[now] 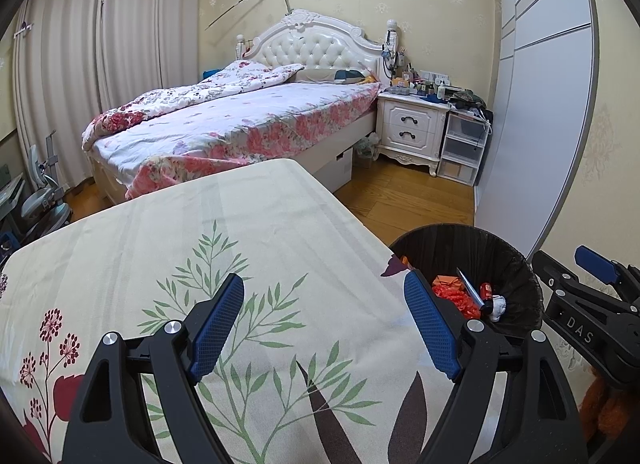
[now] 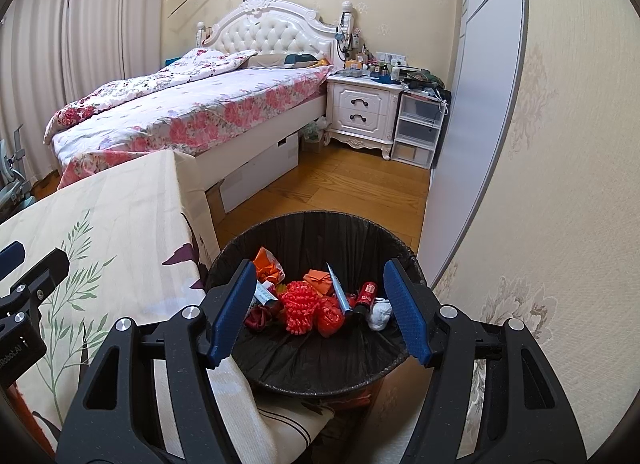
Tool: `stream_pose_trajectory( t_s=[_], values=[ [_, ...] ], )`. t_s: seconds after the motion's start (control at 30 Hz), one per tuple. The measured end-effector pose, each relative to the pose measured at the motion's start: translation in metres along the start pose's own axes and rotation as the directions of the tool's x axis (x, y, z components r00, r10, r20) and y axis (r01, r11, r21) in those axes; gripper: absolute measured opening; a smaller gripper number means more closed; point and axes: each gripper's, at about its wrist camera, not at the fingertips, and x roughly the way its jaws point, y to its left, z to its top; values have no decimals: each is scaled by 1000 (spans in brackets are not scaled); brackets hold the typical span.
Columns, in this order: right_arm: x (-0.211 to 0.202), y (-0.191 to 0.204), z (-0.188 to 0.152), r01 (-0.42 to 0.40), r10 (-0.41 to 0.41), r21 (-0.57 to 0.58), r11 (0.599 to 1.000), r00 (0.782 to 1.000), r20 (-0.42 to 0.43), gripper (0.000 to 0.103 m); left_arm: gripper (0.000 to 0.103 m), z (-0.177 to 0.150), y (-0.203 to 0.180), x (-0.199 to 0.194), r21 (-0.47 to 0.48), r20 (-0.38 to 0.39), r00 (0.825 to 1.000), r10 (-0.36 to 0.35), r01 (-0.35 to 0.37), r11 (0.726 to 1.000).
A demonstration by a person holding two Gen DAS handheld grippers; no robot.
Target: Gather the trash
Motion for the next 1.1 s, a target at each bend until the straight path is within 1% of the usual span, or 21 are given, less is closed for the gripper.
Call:
stream_pose_trajectory(
  t_s=[1.1],
  values=[
    [0, 2, -1, -1, 1, -5, 1000, 1000, -3, 64, 80, -5, -2, 4, -9, -4, 1000, -7, 7, 1000]
  ],
)
